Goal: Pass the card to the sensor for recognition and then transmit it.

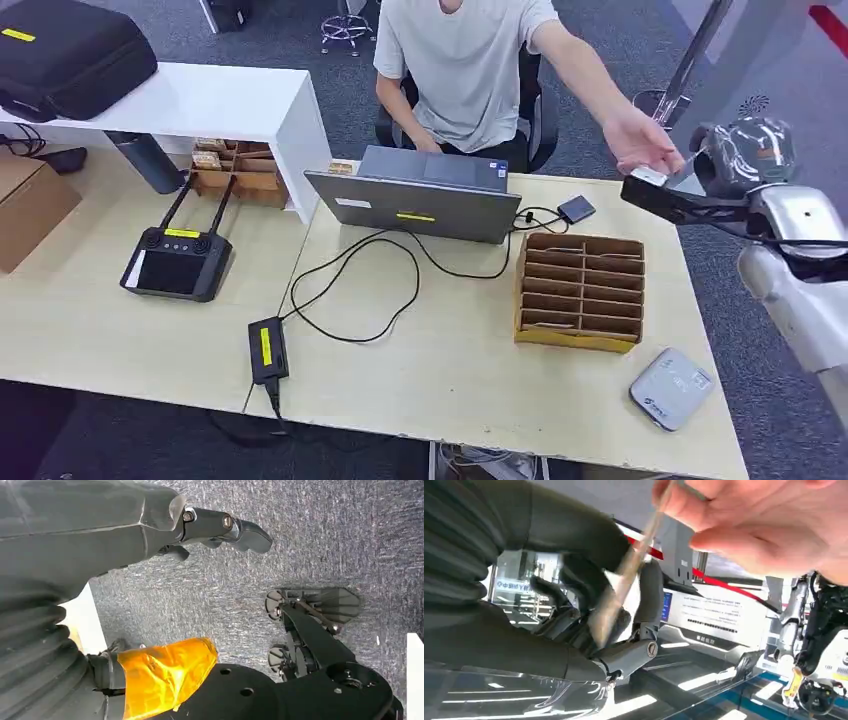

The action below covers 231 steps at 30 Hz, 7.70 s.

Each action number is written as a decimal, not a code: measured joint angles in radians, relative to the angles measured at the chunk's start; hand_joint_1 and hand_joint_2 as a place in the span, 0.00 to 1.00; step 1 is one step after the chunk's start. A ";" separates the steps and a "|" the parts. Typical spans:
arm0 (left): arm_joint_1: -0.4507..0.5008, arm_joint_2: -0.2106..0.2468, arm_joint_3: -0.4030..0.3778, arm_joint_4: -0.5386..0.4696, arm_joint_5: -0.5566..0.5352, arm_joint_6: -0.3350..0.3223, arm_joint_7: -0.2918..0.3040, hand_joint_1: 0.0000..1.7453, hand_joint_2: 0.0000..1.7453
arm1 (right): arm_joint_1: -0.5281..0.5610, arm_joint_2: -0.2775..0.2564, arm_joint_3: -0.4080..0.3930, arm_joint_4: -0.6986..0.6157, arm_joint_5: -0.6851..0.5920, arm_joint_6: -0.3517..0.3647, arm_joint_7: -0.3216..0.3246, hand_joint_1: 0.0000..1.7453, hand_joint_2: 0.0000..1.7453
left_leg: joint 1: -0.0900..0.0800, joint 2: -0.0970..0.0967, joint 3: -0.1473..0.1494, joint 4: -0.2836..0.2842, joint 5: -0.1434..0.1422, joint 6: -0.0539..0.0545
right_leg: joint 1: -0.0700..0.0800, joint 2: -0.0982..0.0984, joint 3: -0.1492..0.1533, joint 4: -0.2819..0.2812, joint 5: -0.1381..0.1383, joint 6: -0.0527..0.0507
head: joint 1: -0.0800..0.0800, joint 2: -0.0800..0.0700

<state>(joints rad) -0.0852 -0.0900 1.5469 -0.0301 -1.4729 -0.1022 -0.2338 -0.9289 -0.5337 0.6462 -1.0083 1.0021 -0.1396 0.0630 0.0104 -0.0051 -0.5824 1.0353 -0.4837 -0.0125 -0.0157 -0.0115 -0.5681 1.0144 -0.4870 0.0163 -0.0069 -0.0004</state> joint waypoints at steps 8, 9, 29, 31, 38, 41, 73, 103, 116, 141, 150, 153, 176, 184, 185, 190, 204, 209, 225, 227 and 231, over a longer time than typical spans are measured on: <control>0.000 0.000 0.000 0.000 0.001 -0.008 0.000 0.00 1.00 | -0.011 0.013 0.012 0.025 -0.006 -0.003 0.000 0.00 1.00 | 0.000 0.000 0.000 0.000 0.000 0.000 | 0.000 0.000 0.000 0.000 0.000 0.000 | 0.000 0.000; 0.000 0.000 0.000 0.000 -0.001 -0.007 0.000 0.00 1.00 | -0.012 0.013 0.012 0.026 -0.006 -0.002 0.000 0.00 1.00 | 0.000 0.000 0.000 0.000 0.000 0.000 | 0.000 0.000 0.000 0.000 0.000 0.000 | 0.000 0.000; 0.002 0.000 0.002 0.000 -0.008 0.000 0.003 0.00 1.00 | -0.012 0.005 0.014 0.003 -0.019 0.067 0.010 0.00 1.00 | 0.000 0.000 0.000 0.000 0.000 0.000 | 0.000 0.000 0.000 0.000 0.000 0.000 | 0.000 0.000; 0.006 0.000 0.003 0.000 -0.002 0.000 0.003 0.00 1.00 | -0.011 -0.015 0.017 -0.023 -0.031 0.104 0.010 0.00 1.00 | 0.000 0.000 0.000 0.000 0.000 0.000 | 0.000 0.000 0.000 0.000 0.000 0.000 | 0.000 0.000; 0.012 0.000 0.003 0.000 0.044 -0.002 0.005 0.00 1.00 | 0.002 -0.094 0.024 -0.186 -0.127 0.175 0.032 0.00 1.00 | 0.000 0.000 0.000 0.001 0.000 0.000 | 0.000 0.000 -0.001 0.000 0.000 0.000 | 0.000 0.000; 0.016 0.000 0.003 0.000 0.053 -0.003 0.002 0.00 1.00 | 0.036 -0.140 0.015 -0.267 -0.164 0.160 0.031 0.00 1.00 | 0.000 0.000 0.000 0.000 0.000 0.000 | 0.000 0.000 -0.001 0.000 0.000 0.000 | 0.000 0.000; 0.018 -0.002 0.003 0.000 0.054 -0.009 -0.009 0.00 1.00 | 0.453 -0.139 -0.088 -0.520 -0.110 0.021 0.000 0.00 1.00 | 0.000 0.001 0.000 0.000 0.000 0.000 | 0.000 0.001 -0.001 0.000 0.000 0.000 | 0.000 0.000; 0.008 0.000 0.000 0.000 -0.002 -0.003 0.010 0.00 1.00 | 0.351 -0.056 -0.116 -0.266 -0.013 0.003 0.021 0.00 1.00 | 0.000 0.001 0.000 0.000 0.001 -0.001 | 0.000 0.000 -0.001 0.000 0.000 0.000 | 0.000 0.000; 0.001 0.000 0.000 0.000 -0.017 -0.009 0.018 0.00 1.00 | 0.286 0.049 -0.116 -0.106 -0.024 -0.009 0.042 0.00 1.00 | 0.000 0.001 -0.001 0.000 0.001 -0.001 | 0.000 0.001 -0.001 0.000 0.001 -0.001 | 0.000 0.000; -0.002 0.000 0.003 0.000 -0.020 -0.002 0.022 0.00 1.00 | 0.224 0.111 -0.079 -0.131 -0.094 0.172 0.085 0.00 1.00 | 0.000 0.001 0.000 0.000 0.001 0.000 | 0.000 0.000 -0.001 0.000 0.001 -0.001 | 0.000 0.000; 0.001 0.000 0.003 0.000 -0.019 -0.001 0.021 0.00 1.00 | 0.198 0.097 -0.047 -0.167 -0.129 0.203 0.090 0.00 1.00 | 0.000 0.001 0.000 0.000 0.001 0.000 | 0.000 0.001 -0.001 0.000 0.001 -0.001 | 0.000 0.000; 0.002 0.001 0.003 0.000 -0.019 -0.002 0.021 0.00 1.00 | 0.198 0.095 -0.035 -0.168 -0.142 0.202 0.091 0.00 1.00 | 0.000 0.001 0.000 0.000 0.001 0.000 | 0.000 0.001 -0.001 0.000 0.001 -0.001 | 0.000 0.000; 0.005 0.006 0.003 0.000 -0.021 -0.002 0.021 0.00 1.00 | 0.207 0.097 -0.008 -0.131 -0.151 0.134 0.093 0.00 1.00 | 0.000 0.001 0.000 0.000 0.001 0.000 | 0.000 0.001 -0.001 0.000 0.001 -0.001 | 0.000 0.000; -0.001 0.003 0.003 0.000 -0.023 -0.001 0.021 0.00 1.00 | 0.290 0.142 -0.046 -0.123 -0.121 -0.006 0.101 0.00 1.00 | 0.000 0.001 -0.001 0.000 0.001 0.000 | 0.000 0.000 -0.001 0.000 0.001 -0.001 | 0.000 0.000; -0.001 0.003 0.003 0.000 -0.023 -0.001 0.021 0.00 1.00 | 0.297 0.146 -0.052 -0.121 -0.120 -0.010 0.101 0.00 1.00 | 0.000 0.001 0.000 0.000 0.001 0.000 | 0.000 0.001 -0.001 0.000 0.001 -0.001 | 0.000 0.000; -0.004 0.003 0.003 0.000 -0.024 0.001 0.021 0.00 1.00 | 0.327 0.161 -0.079 -0.111 -0.119 -0.022 0.093 0.00 1.00 | 0.000 0.001 0.000 0.000 0.001 0.000 | 0.000 0.001 -0.001 0.000 0.001 -0.001 | 0.000 0.000; -0.008 0.003 0.003 0.000 -0.026 0.008 0.025 0.00 1.00 | 0.380 0.192 -0.132 -0.086 -0.064 -0.100 0.090 0.00 1.00 | 0.000 0.001 0.000 0.000 0.001 0.000 | 0.000 0.000 -0.001 0.000 0.001 -0.001 | 0.000 0.000; -0.014 0.001 0.003 0.003 -0.026 0.008 0.031 0.00 1.00 | 0.393 0.222 -0.170 -0.040 -0.012 -0.227 0.089 0.00 1.00 | 0.000 0.001 0.000 0.000 0.001 0.000 | 0.000 0.001 -0.001 0.000 0.001 -0.001 | 0.000 0.000; -0.023 0.001 -0.001 0.006 -0.026 0.009 0.034 0.00 1.00 | 0.408 0.273 -0.276 0.060 0.014 -0.338 0.048 0.00 1.00 | 0.000 0.001 0.000 0.000 0.001 0.000 | 0.000 0.001 -0.001 0.000 0.001 -0.001 | 0.000 0.000; -0.023 0.002 -0.003 0.006 -0.026 0.008 0.034 0.00 1.00 | 0.409 0.276 -0.283 0.065 0.011 -0.337 0.040 0.00 1.00 | 0.000 0.001 0.000 0.000 0.001 0.000 | 0.000 0.001 -0.001 0.000 0.001 -0.001 | 0.000 0.000; -0.028 0.000 -0.006 0.006 -0.026 0.009 0.040 0.00 1.00 | 0.410 0.284 -0.285 0.070 0.006 -0.327 0.037 0.00 1.00 | 0.000 0.001 0.000 0.000 0.001 0.000 | 0.000 0.001 -0.001 0.000 0.001 -0.001 | 0.000 0.000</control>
<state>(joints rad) -0.1130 -0.0900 1.5404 -0.0240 -1.4992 -0.0931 -0.1942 -0.5191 -0.2499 0.3616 -0.9384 1.0079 -0.4662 0.0995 0.0107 -0.0042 -0.5827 1.0352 -0.4824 -0.0130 -0.0153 -0.0108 -0.5691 1.0143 -0.4861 0.0152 -0.0072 -0.0004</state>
